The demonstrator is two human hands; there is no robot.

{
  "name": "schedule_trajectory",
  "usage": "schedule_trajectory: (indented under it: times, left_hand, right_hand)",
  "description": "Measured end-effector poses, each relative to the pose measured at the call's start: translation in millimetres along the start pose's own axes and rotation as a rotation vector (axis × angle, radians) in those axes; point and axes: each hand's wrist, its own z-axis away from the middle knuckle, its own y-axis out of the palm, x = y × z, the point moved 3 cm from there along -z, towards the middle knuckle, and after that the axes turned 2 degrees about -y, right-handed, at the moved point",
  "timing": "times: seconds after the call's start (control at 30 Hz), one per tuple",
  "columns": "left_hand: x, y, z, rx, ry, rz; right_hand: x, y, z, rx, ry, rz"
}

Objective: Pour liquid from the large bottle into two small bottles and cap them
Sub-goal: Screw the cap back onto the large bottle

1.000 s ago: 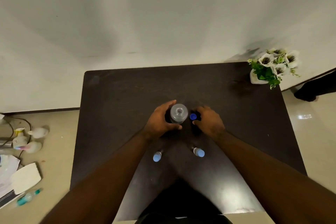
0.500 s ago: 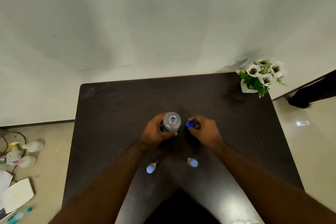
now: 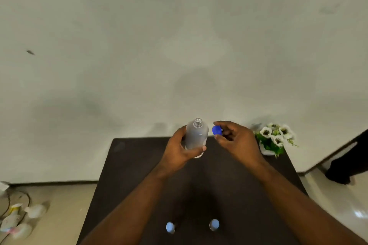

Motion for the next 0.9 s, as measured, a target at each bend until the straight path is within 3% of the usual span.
schedule_trajectory:
  times: [0.23,0.4,0.5,0.7,0.9]
  left_hand:
    - [-130.2,-30.3,-2.5,-0.152,0.204,0.017]
    - [-194.8,-45.2,-0.6,-0.168,0.306,0.036]
    - [-220.2,-46.1,1.0,-0.173,0.333,0.021]
    - [-246.1,-42.1,5.5,-0.152,0.362,0.028]
    - [-256.2,-44.9,6.9,-0.141,0.367,0.043]
  right_hand:
    - [144.8,-82.2,-25.3,-0.103,-0.265,0.035]
    - [236.8,-126.5,-35.1,-0.039,-0.453,0.073]
    - [281.3,-145.5,-42.3,0.02,-0.564,0.223]
    - [328.0,-154.4,-49.2,0.241,-0.663,0.544]
    - [347.0,-157.1,-50.5,0.288,-0.675,0.688]
